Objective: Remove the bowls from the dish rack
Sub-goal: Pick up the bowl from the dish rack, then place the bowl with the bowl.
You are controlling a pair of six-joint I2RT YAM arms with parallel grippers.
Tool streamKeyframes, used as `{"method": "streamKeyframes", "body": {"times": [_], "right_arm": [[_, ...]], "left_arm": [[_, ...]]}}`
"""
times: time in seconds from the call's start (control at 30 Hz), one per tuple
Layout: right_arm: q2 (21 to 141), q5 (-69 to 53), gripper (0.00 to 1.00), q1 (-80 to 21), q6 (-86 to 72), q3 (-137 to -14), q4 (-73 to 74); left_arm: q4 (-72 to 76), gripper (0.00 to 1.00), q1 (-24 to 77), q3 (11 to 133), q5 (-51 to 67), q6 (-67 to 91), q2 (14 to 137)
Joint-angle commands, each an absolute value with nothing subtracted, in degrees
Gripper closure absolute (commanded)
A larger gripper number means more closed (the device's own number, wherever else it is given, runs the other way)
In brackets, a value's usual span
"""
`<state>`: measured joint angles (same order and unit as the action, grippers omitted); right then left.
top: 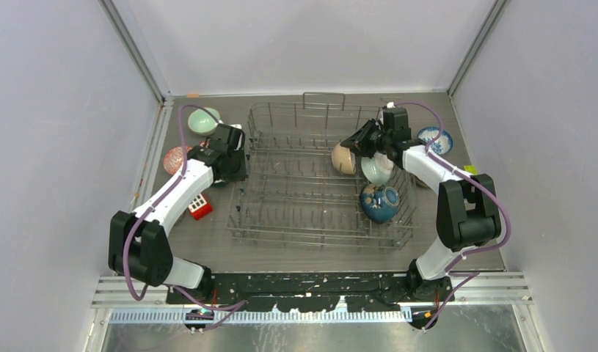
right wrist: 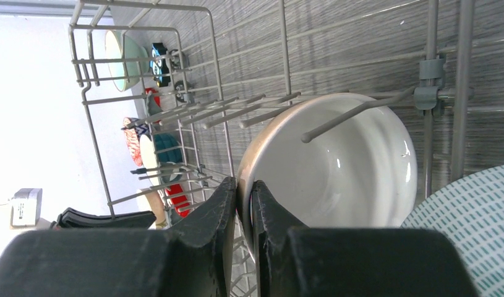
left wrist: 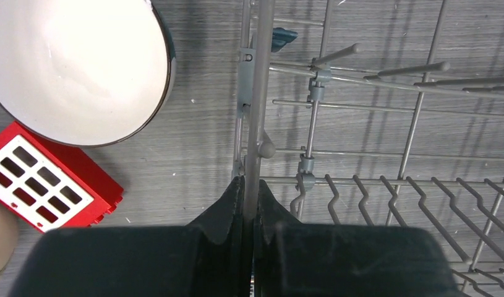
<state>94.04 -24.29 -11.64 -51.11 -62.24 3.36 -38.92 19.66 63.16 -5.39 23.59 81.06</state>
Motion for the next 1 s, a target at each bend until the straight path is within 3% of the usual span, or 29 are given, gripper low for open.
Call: {"method": "streamKeyframes", "body": {"times": [0.0,0.87,0.97], "right_arm": [[86.41,-38.41,0.99,-12.12,-59.18,-65.01,-12.8],[82.8,-41.34,0.99,-13.18,-64.99,-67.72,-18.05],[81.64,-41.18,0.99,-14.15,-63.78,-69.72,-15.95]], "left_arm": [[-35.44,1.0,19.78,63.06,-7.16,26.55,82.05],[-36.41,1.0,19.69,65.47,-7.21,29.45,83.7],[-37.06,0.92,19.69,66.53,-6.73,29.91,83.12]]}}
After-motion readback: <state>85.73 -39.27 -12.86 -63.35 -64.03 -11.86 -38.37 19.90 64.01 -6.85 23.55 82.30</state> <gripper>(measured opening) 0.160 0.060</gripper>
